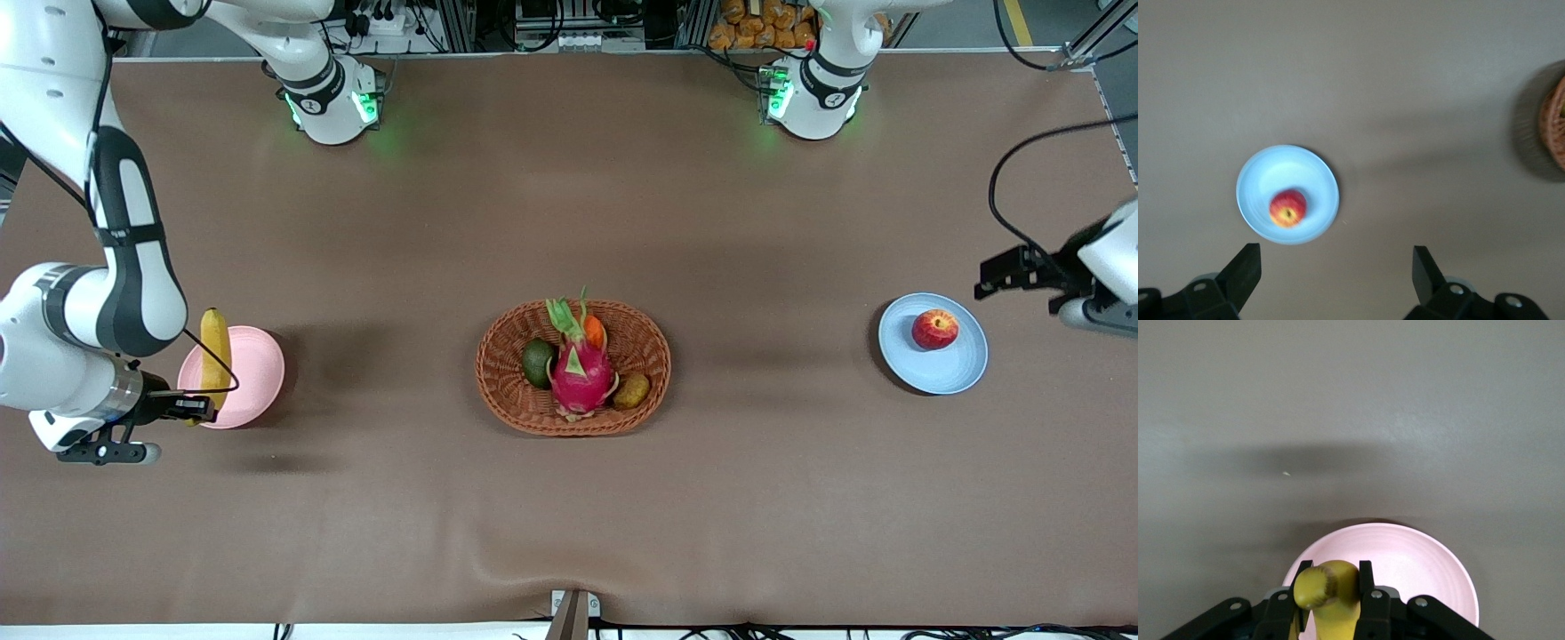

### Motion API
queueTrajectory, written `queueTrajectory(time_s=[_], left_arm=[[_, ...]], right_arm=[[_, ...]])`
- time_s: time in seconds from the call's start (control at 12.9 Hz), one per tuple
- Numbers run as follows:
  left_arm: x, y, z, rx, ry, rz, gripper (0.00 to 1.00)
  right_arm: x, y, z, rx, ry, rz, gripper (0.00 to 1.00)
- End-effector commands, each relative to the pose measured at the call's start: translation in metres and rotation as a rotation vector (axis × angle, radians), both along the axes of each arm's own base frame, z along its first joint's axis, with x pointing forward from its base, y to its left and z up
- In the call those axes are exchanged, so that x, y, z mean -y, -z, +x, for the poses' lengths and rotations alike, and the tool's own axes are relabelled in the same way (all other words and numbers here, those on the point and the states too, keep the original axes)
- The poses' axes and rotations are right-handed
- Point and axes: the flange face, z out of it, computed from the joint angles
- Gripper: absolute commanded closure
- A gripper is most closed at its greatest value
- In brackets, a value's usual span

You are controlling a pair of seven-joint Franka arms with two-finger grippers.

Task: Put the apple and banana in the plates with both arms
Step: 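Carry the yellow banana with the right gripper to the pink plate, then open the right gripper to release the banana and lift away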

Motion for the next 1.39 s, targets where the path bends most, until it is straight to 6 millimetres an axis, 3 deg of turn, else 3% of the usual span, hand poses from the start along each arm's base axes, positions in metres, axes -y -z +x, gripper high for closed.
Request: queueTrajectory(time_s=[0.0, 0.08, 0.15, 0.23, 0.31, 0.46, 0.77, 0.93, 1.08, 1.31], left_arm=[[0.005, -0.027, -0.034, -0.046, -0.061, -0.009, 0.0], [0.004, -0.037, -0.043, -0.046, -0.06, -0.009, 0.0], [0.002, -0.048, -0.054, -0.046, -0.06, -0.01, 0.0], [-0.002, -0.054, -0.069, -0.073, -0.071, -0.012, 0.0], [-0.009, -0.061, -0.082, -0.074, -0.091, -0.014, 0.0], [-0.012, -0.065, -0.08, -0.059, -0.092, 0.025, 0.0], [-0.012, -0.079, -0.079, -0.016, -0.095, 0.03, 0.0], [-0.02, -0.079, -0.079, -0.016, -0.107, 0.027, 0.0], [-0.016, -0.071, -0.072, -0.03, -0.101, 0.03, 0.0], [-0.01, -0.074, -0.071, -0.021, -0.159, 0.036, 0.0]], right_arm=[[0.01, 0.023, -0.003, -0.02, -0.019, 0.015, 1.0], [0.012, 0.029, -0.004, -0.029, -0.016, 0.017, 1.0], [0.011, 0.031, -0.006, -0.04, -0.018, 0.019, 0.65], [0.005, 0.03, -0.006, -0.047, -0.023, 0.02, 0.18], [0.002, 0.022, -0.006, -0.048, -0.022, 0.021, 0.0], [-0.003, -0.012, -0.007, -0.041, -0.032, 0.025, 0.0], [-0.02, -0.125, -0.029, -0.038, -0.061, 0.025, 0.0], [-0.029, -0.172, -0.047, -0.056, -0.016, 0.028, 0.0], [-0.049, -0.217, -0.068, -0.076, 0.018, 0.02, 0.0], [-0.072, -0.272, -0.102, -0.096, 0.07, 0.014, 0.0]])
